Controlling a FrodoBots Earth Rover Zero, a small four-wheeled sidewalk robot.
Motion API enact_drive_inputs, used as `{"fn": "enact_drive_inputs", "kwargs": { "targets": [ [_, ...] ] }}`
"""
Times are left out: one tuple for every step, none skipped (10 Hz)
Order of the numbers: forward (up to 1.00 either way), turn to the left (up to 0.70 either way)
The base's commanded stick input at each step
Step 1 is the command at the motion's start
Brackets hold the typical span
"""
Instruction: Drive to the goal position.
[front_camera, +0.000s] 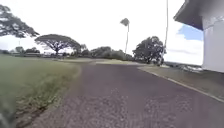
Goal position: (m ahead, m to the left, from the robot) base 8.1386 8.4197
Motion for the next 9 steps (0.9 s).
{"fn": "enact_drive_inputs", "kwargs": {
  "targets": [
    [0.7, 0.0],
    [0.7, 0.0],
    [0.7, 0.0],
    [0.7, 0.0],
    [0.7, 0.0],
    [0.7, 0.0],
    [0.7, 0.0],
    [0.7, 0.0],
    [0.7, 0.0]
  ]
}}
